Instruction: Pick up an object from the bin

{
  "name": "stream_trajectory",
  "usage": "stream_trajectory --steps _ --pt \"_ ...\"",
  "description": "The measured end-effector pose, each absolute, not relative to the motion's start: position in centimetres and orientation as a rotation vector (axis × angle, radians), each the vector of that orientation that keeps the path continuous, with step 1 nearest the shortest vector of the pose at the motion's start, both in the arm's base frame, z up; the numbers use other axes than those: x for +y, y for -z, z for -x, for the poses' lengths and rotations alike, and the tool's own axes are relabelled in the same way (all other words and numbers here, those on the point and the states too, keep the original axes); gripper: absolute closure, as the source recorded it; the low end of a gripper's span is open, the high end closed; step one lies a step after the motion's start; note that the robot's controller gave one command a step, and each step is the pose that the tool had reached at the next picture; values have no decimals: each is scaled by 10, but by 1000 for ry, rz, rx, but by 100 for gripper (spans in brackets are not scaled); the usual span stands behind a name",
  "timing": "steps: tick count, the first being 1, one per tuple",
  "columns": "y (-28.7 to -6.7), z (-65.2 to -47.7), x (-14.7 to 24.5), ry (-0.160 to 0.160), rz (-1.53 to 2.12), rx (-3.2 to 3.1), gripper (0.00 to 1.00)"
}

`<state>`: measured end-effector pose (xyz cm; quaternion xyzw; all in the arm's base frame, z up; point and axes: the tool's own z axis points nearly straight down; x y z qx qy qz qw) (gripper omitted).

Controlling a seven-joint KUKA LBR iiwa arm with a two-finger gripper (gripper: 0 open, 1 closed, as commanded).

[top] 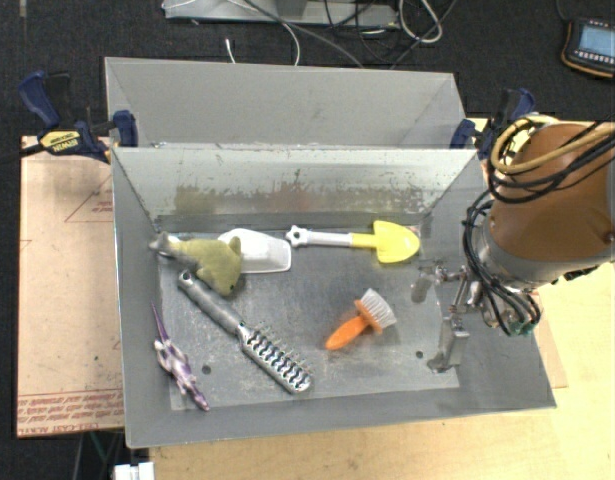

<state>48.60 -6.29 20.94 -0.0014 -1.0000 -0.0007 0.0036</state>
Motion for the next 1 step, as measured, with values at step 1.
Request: stream_trajectory --steps 1 --pt "-213 -488 -62 1 -1 -3142 0"
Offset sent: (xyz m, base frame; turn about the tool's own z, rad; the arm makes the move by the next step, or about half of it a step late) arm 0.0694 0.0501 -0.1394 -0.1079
